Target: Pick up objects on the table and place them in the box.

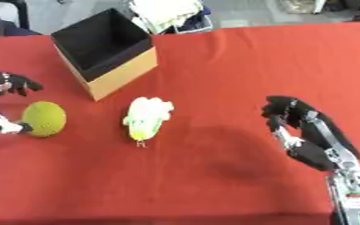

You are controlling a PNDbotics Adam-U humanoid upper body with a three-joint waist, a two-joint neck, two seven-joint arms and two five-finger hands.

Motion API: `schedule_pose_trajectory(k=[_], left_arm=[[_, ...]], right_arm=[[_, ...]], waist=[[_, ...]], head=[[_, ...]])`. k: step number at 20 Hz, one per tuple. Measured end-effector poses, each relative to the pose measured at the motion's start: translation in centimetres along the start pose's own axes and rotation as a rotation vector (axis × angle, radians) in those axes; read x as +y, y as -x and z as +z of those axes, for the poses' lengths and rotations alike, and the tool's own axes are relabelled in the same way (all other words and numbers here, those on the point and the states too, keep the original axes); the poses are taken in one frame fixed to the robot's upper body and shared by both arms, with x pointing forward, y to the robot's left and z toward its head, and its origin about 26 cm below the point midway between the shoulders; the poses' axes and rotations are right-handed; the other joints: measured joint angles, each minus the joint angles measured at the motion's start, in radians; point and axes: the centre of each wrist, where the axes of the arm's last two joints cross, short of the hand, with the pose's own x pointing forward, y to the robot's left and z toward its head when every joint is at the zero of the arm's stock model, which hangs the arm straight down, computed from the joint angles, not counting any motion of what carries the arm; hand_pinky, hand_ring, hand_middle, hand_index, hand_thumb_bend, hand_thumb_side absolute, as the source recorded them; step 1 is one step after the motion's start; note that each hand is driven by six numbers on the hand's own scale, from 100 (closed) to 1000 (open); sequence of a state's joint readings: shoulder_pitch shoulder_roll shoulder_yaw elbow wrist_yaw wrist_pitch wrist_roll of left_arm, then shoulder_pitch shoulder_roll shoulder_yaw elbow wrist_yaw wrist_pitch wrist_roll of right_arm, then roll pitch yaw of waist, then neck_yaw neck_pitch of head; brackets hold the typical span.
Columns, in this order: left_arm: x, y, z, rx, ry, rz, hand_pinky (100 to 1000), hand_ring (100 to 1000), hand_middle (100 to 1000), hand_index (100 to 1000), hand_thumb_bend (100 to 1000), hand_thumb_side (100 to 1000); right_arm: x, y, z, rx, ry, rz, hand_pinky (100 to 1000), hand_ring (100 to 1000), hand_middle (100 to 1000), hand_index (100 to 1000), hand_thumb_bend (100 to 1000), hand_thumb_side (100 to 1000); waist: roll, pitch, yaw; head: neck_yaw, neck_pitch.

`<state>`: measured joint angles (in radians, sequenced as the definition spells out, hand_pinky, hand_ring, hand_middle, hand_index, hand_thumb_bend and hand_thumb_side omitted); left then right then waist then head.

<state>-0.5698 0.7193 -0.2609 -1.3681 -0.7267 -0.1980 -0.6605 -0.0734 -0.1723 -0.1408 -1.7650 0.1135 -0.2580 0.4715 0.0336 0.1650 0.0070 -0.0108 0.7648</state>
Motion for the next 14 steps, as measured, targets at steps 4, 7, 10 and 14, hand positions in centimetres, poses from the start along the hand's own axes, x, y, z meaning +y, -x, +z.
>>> schedule_pose_trajectory(k=[4, 7, 10, 14], left_arm=[[-1.1, -0.1, -0.9, 0.022, 0.015, -0.025, 813, 792, 848, 928, 409, 349], [-1.7, -0.3, -1.5, 0.031, 0.030, -0.049, 802, 779, 831, 907, 392, 310], [-2.1, -0.5, -2.0, 0.034, 0.033, -0.078, 711, 620, 633, 724, 255, 222], [-2.3, -0.8, -2.4, 0.035, -0.004, -0.114, 661, 520, 505, 597, 197, 212]], right_arm=[[0.0, 0.0, 0.0, 0.000, 0.000, 0.000, 655, 723, 683, 841, 100, 470], [0.0, 0.1, 0.1, 0.002, 0.000, 0.000, 655, 723, 683, 841, 100, 470], [0.0, 0.1, 0.1, 0.002, 0.000, -0.001, 655, 724, 683, 841, 100, 470], [0.0, 0.1, 0.1, 0.002, 0.001, -0.001, 655, 724, 683, 841, 100, 470]], waist=[[-0.005, 0.000, -0.001], [-0.006, 0.000, -0.002], [-0.007, 0.000, -0.002], [-0.010, 0.000, -0.002]], head=[[0.000, 0.000], [0.000, 0.000], [0.000, 0.000], [0.000, 0.000]])
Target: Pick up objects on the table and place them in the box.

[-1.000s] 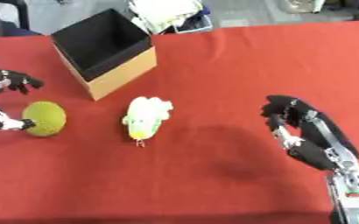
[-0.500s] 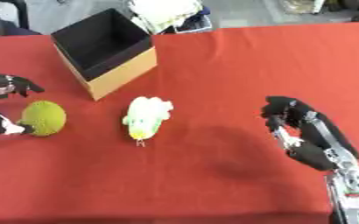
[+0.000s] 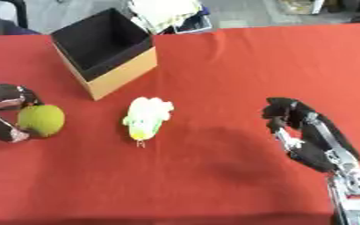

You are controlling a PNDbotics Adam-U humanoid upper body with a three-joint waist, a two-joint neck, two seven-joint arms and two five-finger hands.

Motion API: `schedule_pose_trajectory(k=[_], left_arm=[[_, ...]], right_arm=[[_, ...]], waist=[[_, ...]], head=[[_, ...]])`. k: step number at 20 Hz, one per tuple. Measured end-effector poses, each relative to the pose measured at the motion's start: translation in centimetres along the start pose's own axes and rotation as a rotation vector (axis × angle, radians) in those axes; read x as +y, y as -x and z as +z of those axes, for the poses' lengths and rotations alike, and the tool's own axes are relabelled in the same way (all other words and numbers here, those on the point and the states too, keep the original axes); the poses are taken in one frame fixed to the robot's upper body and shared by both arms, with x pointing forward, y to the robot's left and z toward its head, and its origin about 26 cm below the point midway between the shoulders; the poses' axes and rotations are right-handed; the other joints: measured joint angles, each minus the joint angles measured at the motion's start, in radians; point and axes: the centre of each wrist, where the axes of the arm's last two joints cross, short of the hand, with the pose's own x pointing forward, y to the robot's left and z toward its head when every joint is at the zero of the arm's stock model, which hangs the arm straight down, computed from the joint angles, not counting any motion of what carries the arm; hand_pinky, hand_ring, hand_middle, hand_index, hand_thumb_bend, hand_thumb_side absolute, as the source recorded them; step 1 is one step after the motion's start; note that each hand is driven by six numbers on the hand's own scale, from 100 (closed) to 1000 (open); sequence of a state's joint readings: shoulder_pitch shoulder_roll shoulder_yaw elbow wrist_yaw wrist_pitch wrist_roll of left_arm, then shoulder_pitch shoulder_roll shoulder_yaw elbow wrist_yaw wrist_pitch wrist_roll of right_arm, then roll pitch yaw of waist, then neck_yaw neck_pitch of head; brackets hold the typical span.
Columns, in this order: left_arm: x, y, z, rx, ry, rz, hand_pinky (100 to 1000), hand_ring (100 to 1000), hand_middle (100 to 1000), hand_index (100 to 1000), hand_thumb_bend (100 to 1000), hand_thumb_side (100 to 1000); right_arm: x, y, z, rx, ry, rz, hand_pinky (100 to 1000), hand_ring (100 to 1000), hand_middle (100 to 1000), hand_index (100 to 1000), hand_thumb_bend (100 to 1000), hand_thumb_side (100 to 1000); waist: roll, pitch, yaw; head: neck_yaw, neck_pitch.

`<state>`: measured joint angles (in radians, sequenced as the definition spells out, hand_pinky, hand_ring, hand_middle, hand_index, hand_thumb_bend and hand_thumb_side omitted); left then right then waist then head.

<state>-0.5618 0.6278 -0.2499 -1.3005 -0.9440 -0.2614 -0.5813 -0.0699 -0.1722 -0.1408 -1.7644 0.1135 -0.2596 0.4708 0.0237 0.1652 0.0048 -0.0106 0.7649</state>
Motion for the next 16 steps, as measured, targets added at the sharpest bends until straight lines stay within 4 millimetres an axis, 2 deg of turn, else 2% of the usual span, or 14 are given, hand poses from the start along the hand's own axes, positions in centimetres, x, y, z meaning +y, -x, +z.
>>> schedule_pose_trajectory(k=[1, 2, 5, 8, 11, 16], left_arm=[[0.0, 0.0, 0.0, 0.002, -0.012, -0.008, 658, 517, 501, 592, 195, 212], [-0.2, 0.0, -0.1, 0.004, -0.020, -0.015, 638, 488, 467, 550, 164, 210], [0.0, 0.0, 0.0, -0.004, -0.052, -0.023, 635, 483, 458, 543, 123, 206], [1.1, -0.3, 0.5, -0.021, -0.103, -0.024, 638, 485, 458, 544, 100, 200], [3.6, -0.6, 1.1, -0.043, -0.179, -0.026, 638, 487, 464, 548, 100, 197], [9.1, -0.9, 2.0, -0.049, -0.295, -0.049, 643, 500, 478, 567, 118, 180]], right_arm=[[0.0, 0.0, 0.0, 0.000, 0.000, 0.000, 655, 724, 683, 841, 100, 470], [0.0, 0.0, 0.0, 0.001, 0.000, 0.000, 655, 724, 683, 841, 100, 470], [0.0, 0.0, 0.0, 0.001, 0.000, -0.001, 655, 724, 683, 841, 100, 470], [0.0, 0.0, 0.0, 0.002, 0.000, -0.001, 655, 724, 683, 842, 100, 470], [0.0, 0.1, 0.0, 0.002, 0.000, -0.001, 655, 725, 683, 842, 100, 470], [0.0, 0.1, 0.1, 0.004, 0.000, -0.002, 655, 725, 683, 842, 100, 470]], waist=[[0.000, 0.000, 0.000], [0.000, 0.000, 0.000], [0.000, 0.000, 0.000], [0.000, 0.000, 0.001], [0.002, 0.000, 0.001], [0.003, -0.002, 0.001]], head=[[0.000, 0.000], [0.000, 0.000], [-0.001, 0.000], [-0.001, 0.000], [-0.003, 0.000], [-0.005, 0.000]])
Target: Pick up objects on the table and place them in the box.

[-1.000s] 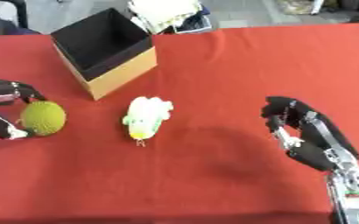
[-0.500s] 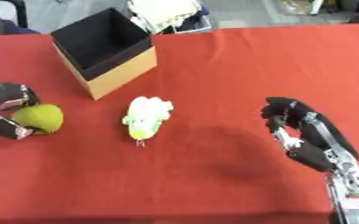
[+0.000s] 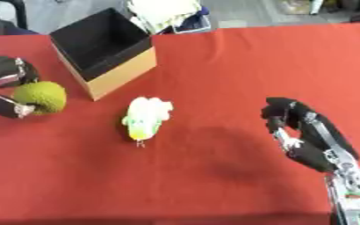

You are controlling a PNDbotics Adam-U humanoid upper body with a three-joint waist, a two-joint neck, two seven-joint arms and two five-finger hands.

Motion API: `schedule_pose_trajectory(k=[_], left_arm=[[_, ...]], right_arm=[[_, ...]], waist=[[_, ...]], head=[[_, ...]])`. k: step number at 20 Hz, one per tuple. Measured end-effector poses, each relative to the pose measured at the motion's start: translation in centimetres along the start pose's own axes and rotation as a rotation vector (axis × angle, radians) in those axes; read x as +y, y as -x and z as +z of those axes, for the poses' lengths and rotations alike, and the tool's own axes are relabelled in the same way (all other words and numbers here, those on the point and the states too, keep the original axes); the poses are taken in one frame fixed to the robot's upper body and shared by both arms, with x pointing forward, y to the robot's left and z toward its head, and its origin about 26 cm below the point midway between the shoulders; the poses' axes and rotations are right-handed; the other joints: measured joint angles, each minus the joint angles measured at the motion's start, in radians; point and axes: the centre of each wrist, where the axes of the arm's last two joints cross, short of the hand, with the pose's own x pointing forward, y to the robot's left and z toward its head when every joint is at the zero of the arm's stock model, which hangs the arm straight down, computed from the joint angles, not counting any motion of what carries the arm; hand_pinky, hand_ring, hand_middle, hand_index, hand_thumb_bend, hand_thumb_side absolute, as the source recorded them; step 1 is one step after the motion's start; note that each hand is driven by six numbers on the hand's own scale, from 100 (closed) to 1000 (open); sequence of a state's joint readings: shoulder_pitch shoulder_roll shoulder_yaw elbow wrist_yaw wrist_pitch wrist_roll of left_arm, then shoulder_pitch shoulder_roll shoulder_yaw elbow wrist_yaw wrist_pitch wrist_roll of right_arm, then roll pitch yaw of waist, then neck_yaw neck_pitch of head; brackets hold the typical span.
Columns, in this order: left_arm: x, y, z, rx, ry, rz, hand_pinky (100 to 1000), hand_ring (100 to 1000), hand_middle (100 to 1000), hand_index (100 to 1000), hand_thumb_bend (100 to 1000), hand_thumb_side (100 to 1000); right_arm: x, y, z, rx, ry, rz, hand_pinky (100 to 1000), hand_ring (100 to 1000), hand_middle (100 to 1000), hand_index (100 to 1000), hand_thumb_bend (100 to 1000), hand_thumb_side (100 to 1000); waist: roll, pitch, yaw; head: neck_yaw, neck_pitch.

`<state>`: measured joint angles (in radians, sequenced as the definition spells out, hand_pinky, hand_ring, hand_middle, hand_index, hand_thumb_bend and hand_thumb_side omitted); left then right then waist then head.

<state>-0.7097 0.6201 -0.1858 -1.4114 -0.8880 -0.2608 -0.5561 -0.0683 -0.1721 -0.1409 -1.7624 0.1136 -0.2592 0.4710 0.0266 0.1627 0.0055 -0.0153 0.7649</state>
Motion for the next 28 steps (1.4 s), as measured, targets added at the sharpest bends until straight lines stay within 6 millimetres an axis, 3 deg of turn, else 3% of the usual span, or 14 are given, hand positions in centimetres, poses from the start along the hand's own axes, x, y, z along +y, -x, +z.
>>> schedule_pose_trajectory(k=[3, 7, 10, 15, 17, 18, 22, 25, 28], left_arm=[[2.8, 0.3, -1.0, 0.032, -0.058, -0.014, 643, 505, 485, 575, 126, 177], [4.1, 0.6, -3.5, 0.112, -0.107, 0.007, 651, 539, 522, 625, 123, 168], [3.5, 0.4, -5.9, 0.189, -0.144, 0.046, 669, 584, 575, 689, 100, 168], [0.5, -0.2, -9.3, 0.316, -0.203, 0.107, 694, 629, 635, 809, 100, 168], [-0.7, -0.4, -10.1, 0.365, -0.237, 0.125, 719, 675, 700, 871, 110, 285], [-1.2, -0.5, -10.4, 0.387, -0.254, 0.131, 750, 726, 767, 920, 185, 497], [-2.2, -0.7, -11.0, 0.443, -0.334, 0.131, 776, 763, 837, 964, 289, 687], [-2.3, -0.6, -11.0, 0.465, -0.389, 0.125, 776, 764, 849, 969, 314, 725], [-1.9, -0.8, -10.9, 0.463, -0.449, 0.152, 741, 707, 772, 936, 147, 630]], right_arm=[[0.1, 0.1, 0.2, 0.006, 0.000, -0.002, 655, 725, 683, 842, 100, 470], [0.1, 0.1, 0.2, 0.006, -0.003, -0.003, 655, 725, 683, 842, 100, 470], [0.2, 0.1, 0.2, 0.005, -0.010, -0.004, 655, 725, 682, 842, 100, 470], [0.3, 0.1, 0.1, 0.003, -0.019, -0.006, 655, 725, 682, 842, 100, 470], [0.4, 0.1, 0.1, 0.000, -0.024, -0.007, 655, 725, 682, 842, 100, 470], [0.4, 0.1, 0.1, 0.000, -0.025, -0.007, 655, 725, 682, 842, 100, 470], [0.4, 0.1, 0.0, -0.001, -0.029, -0.007, 655, 725, 682, 842, 100, 470], [0.4, 0.1, 0.0, -0.001, -0.031, -0.006, 655, 725, 682, 842, 100, 470], [0.4, 0.1, 0.0, -0.002, -0.031, -0.006, 655, 725, 682, 842, 100, 470]], waist=[[0.000, -0.003, -0.005], [-0.002, -0.003, -0.014], [-0.002, -0.003, -0.024], [-0.001, -0.001, -0.042], [-0.001, 0.002, -0.051], [-0.001, 0.003, -0.054], [-0.001, 0.004, -0.057], [0.000, 0.005, -0.056], [-0.001, 0.006, -0.053]], head=[[0.000, 0.000], [0.002, 0.000], [0.006, 0.000], [0.015, 0.000], [0.017, 0.000], [0.019, 0.000], [0.023, 0.000], [0.023, 0.000], [0.023, 0.000]])
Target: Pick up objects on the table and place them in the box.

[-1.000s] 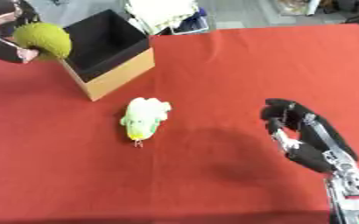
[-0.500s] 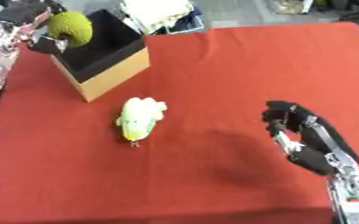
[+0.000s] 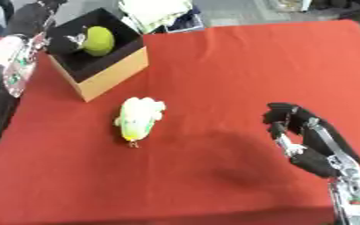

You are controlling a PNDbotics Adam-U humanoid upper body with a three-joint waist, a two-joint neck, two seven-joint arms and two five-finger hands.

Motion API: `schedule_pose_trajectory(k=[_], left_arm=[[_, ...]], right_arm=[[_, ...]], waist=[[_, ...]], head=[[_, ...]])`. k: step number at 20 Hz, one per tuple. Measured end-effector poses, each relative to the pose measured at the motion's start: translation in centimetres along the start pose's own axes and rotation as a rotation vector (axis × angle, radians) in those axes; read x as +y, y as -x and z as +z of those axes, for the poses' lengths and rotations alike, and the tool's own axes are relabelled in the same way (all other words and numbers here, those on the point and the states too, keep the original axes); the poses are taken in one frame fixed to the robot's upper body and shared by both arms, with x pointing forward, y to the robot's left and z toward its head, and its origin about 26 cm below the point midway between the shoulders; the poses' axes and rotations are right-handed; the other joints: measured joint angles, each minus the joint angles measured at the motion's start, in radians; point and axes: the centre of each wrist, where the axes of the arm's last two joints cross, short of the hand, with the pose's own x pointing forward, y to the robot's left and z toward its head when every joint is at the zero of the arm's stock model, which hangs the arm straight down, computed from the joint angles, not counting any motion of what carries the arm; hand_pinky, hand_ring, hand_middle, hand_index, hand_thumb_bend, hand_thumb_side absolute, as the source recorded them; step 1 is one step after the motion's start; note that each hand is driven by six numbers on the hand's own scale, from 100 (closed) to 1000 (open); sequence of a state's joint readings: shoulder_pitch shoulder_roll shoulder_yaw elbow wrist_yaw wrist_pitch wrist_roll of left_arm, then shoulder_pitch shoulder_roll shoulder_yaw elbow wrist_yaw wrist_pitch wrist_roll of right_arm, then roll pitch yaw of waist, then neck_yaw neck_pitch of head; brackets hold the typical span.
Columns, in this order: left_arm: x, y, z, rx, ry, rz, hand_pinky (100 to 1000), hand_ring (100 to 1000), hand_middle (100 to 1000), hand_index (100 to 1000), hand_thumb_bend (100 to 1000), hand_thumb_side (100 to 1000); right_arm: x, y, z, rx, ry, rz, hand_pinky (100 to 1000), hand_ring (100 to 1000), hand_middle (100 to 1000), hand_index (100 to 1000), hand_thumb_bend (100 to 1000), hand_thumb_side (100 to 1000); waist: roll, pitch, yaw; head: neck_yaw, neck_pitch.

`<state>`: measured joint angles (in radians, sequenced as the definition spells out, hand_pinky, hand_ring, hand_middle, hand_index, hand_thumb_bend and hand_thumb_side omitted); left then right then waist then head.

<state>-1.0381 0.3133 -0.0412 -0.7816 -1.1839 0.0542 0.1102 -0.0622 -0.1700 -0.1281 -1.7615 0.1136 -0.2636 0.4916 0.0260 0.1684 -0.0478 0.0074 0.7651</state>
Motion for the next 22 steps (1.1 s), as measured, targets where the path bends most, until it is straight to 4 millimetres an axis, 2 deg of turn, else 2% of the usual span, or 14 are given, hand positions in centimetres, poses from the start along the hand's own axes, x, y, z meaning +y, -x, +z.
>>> schedule_pose_trajectory(k=[1, 2, 5, 7, 9, 10, 11, 14, 16, 17, 18, 21, 22], left_arm=[[0.4, -0.2, 0.0, -0.014, -0.018, 0.031, 734, 688, 742, 914, 100, 576], [0.9, -0.6, -0.1, -0.045, -0.034, 0.068, 733, 678, 731, 904, 100, 549], [3.0, -2.0, 0.2, -0.210, -0.036, 0.163, 728, 665, 714, 889, 100, 578], [4.6, -3.2, 0.7, -0.355, 0.005, 0.202, 728, 664, 712, 879, 100, 514], [6.3, -4.4, 1.5, -0.514, 0.075, 0.200, 730, 668, 714, 878, 100, 491], [7.0, -4.9, 1.9, -0.581, 0.112, 0.189, 735, 678, 719, 876, 100, 438], [7.7, -5.4, 2.4, -0.648, 0.152, 0.167, 741, 691, 731, 877, 132, 387], [9.4, -7.1, 3.9, -0.817, 0.259, 0.055, 756, 715, 752, 883, 213, 349], [9.8, -8.2, 4.7, -0.904, 0.320, -0.027, 769, 736, 774, 895, 278, 401], [9.7, -8.7, 5.0, -0.939, 0.353, -0.066, 771, 739, 777, 899, 341, 414], [9.5, -9.0, 5.2, -0.966, 0.385, -0.099, 774, 744, 785, 902, 308, 463], [8.6, -9.8, 5.6, -1.019, 0.474, -0.189, 782, 755, 799, 912, 355, 526], [8.3, -9.8, 5.6, -1.025, 0.500, -0.216, 789, 765, 813, 922, 405, 588]], right_arm=[[0.0, 0.0, 0.0, 0.000, 0.000, 0.000, 655, 725, 682, 842, 100, 470], [0.0, 0.0, 0.0, 0.000, 0.000, 0.000, 656, 725, 682, 842, 100, 470], [0.0, 0.0, -0.1, -0.003, 0.000, 0.001, 656, 725, 683, 842, 100, 470], [-0.1, -0.1, -0.2, -0.006, 0.000, 0.002, 656, 725, 683, 842, 100, 470], [-0.1, -0.1, -0.2, -0.007, 0.000, 0.003, 656, 725, 683, 842, 100, 470], [-0.1, -0.1, -0.2, -0.007, 0.000, 0.003, 655, 725, 683, 842, 100, 470], [-0.1, -0.1, -0.2, -0.008, 0.001, 0.003, 655, 725, 683, 842, 100, 470], [-0.1, -0.1, -0.2, -0.009, 0.002, 0.003, 655, 725, 683, 842, 100, 470], [-0.1, -0.1, -0.2, -0.009, 0.001, 0.003, 655, 725, 683, 842, 100, 470], [-0.1, -0.1, -0.2, -0.009, 0.001, 0.003, 655, 725, 683, 842, 100, 471], [-0.1, -0.1, -0.2, -0.009, 0.001, 0.003, 655, 725, 682, 842, 100, 470], [-0.1, -0.1, -0.2, -0.008, 0.001, 0.003, 655, 725, 682, 842, 100, 470], [-0.1, -0.1, -0.2, -0.008, 0.001, 0.003, 654, 725, 682, 842, 100, 470]], waist=[[0.000, 0.001, 0.001], [0.000, 0.002, 0.002], [-0.001, 0.004, 0.006], [-0.001, 0.004, 0.006], [-0.001, 0.004, 0.006], [-0.001, 0.004, 0.005], [0.000, 0.004, 0.005], [0.004, 0.004, 0.005], [0.006, 0.004, 0.005], [0.007, 0.004, 0.005], [0.007, 0.004, 0.004], [0.007, 0.004, -0.001], [0.007, 0.004, -0.001]], head=[[0.000, 0.000], [-0.001, 0.000], [-0.003, 0.000], [-0.004, 0.000], [-0.005, 0.000], [-0.005, 0.000], [-0.005, 0.000], [-0.008, 0.000], [-0.009, 0.000], [-0.009, 0.000], [-0.009, 0.000], [-0.009, 0.000], [-0.009, 0.000]])
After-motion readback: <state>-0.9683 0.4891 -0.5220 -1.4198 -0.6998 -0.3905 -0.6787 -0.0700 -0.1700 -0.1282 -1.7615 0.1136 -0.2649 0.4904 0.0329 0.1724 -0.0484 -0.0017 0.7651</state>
